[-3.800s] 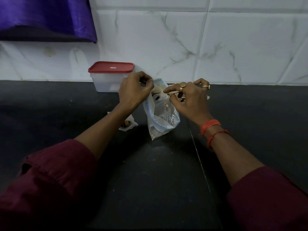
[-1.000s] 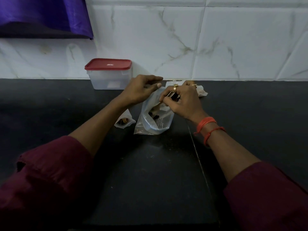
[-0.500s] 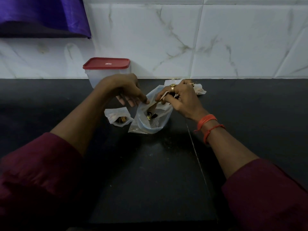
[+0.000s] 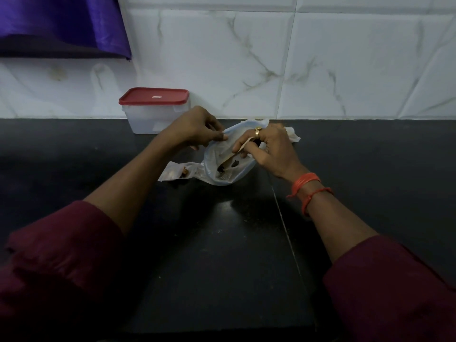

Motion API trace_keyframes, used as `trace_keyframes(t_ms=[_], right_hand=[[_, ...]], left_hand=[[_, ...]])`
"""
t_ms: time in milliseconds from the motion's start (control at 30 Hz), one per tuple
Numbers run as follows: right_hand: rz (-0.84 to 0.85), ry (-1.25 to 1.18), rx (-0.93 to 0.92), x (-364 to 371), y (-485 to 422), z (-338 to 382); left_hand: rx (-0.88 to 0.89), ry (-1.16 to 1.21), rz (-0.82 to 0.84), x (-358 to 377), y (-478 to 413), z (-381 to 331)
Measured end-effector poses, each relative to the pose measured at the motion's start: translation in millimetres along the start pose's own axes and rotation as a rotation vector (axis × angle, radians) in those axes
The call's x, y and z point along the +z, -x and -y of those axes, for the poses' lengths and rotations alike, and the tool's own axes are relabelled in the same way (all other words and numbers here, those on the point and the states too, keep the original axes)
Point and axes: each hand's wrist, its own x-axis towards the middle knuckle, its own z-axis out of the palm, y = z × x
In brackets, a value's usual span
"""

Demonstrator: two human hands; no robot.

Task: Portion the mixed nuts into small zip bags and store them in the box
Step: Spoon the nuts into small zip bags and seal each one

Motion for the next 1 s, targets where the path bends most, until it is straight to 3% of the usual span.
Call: trace_keyframes(t_ms=[467, 733, 1000], right_hand=[[-0.244, 0.110, 0.206, -15.8, 19.0, -4.4], [-0.174, -0.009, 0.439, -8.4, 20.5, -1.7], [-0.098, -0.123, 0.504, -0.2, 18.5, -0.1]], left_hand=[[0.041, 0.037, -0.036, 11.0, -5.3, 2.8], [0.031, 0.075, -0.027, 14.4, -7.6, 5.0], [0.020, 0.104, 0.013, 15.9, -8.6, 8.3]])
